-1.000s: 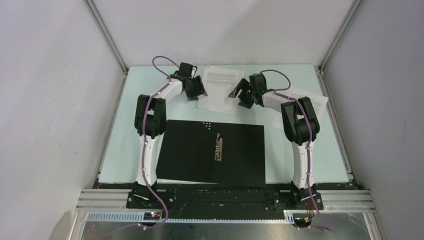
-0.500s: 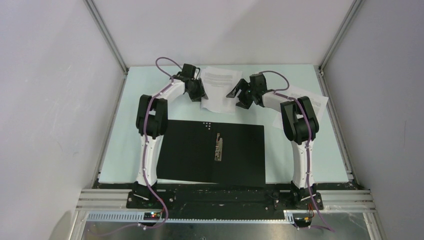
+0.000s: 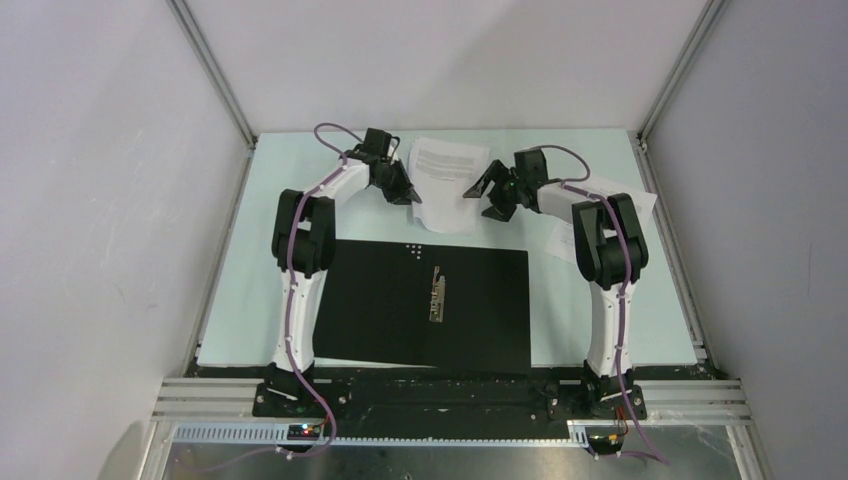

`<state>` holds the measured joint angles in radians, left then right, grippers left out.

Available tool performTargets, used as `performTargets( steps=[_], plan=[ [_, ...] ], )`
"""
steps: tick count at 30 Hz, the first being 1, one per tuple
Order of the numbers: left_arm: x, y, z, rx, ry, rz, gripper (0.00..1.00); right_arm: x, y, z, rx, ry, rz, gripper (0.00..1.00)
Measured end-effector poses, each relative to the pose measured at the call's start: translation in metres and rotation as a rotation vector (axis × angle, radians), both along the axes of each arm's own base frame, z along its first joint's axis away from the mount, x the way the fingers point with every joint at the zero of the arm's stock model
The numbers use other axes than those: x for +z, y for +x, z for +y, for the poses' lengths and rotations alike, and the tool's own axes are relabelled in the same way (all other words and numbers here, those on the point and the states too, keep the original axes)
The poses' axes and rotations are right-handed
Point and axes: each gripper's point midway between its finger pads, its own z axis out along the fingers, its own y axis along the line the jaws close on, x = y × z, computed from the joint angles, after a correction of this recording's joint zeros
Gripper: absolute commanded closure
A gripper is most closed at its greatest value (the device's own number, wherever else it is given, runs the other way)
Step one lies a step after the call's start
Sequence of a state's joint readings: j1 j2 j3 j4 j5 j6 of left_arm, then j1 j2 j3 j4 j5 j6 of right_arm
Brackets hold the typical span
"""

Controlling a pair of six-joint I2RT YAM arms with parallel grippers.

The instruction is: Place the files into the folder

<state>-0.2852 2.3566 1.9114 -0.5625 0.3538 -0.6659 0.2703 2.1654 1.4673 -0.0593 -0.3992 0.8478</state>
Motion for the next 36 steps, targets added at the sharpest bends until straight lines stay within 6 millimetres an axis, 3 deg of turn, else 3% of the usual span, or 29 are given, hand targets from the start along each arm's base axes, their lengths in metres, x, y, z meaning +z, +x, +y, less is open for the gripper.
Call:
performTargets(
  steps=[8,24,36],
  plan=[
    [0.014,-0.010,-0.018,0.027,-0.148,0.094,0.89,-0.001,-0.004,-0.024,-0.016,0.029,0.036,0.19],
    [0.046,-0.015,-0.031,0.062,-0.282,0.155,0.89,-0.001,-0.014,-0.019,-0.022,0.098,0.043,0.18],
    [0.053,-0.016,-0.027,0.076,-0.309,0.168,0.89,-0.002,-0.016,-0.020,-0.045,0.112,0.043,0.18]
  ],
)
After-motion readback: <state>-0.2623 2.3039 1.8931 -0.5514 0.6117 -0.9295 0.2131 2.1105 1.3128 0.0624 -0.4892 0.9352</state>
